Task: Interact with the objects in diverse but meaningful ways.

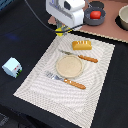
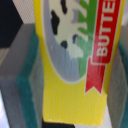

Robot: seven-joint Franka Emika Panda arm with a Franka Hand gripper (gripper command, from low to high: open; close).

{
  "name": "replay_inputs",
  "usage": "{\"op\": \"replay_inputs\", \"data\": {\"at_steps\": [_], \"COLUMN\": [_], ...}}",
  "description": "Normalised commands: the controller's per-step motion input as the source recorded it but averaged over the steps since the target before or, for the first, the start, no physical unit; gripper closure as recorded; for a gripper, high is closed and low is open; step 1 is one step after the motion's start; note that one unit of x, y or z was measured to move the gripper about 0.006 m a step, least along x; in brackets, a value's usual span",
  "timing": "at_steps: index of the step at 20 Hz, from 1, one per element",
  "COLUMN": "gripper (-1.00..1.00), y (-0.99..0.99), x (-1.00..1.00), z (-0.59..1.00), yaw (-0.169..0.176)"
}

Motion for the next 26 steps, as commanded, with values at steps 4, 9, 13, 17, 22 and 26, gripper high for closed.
{"op": "replay_inputs", "data": {"at_steps": [4, 9, 13, 17, 22, 26], "gripper": [1.00, 1.00, 1.00, 1.00, 1.00, 1.00], "y": [-0.97, -0.92, -0.82, -0.72, -0.49, -0.48], "x": [0.13, 0.26, 0.29, 0.37, 0.84, 0.84], "z": [0.19, 0.18, 0.15, 0.14, 0.19, 0.12], "yaw": [0.000, 0.000, -0.013, -0.038, -0.052, -0.049]}}
